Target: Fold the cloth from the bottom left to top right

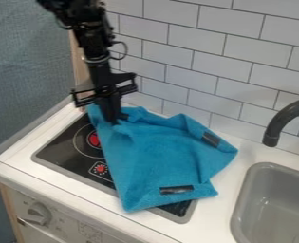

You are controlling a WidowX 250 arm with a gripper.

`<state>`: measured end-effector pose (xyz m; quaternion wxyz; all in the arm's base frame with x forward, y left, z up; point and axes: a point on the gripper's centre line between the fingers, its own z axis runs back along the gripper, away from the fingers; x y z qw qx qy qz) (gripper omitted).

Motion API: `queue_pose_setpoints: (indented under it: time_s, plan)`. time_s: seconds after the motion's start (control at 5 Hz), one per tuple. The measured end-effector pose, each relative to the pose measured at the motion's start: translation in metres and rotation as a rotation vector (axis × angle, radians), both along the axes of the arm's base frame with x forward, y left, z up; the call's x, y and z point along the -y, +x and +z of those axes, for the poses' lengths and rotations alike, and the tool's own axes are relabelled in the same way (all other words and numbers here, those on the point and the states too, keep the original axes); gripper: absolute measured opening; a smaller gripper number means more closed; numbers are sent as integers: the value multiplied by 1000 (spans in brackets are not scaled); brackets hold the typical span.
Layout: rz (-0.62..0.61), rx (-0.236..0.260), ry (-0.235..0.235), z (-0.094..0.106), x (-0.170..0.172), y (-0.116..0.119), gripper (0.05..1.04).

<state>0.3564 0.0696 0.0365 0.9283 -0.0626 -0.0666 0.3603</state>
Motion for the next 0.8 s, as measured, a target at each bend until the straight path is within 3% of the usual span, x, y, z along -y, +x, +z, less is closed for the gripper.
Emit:
queue_pose_setpoints:
  time_s: [0.4,0.6,0.8]
  plan:
    - [-79,-29,-2,-23,39,22,64]
    - [-74,-44,10,-33,39,29,93]
    - [-53,-75,26,-40,36,30,267]
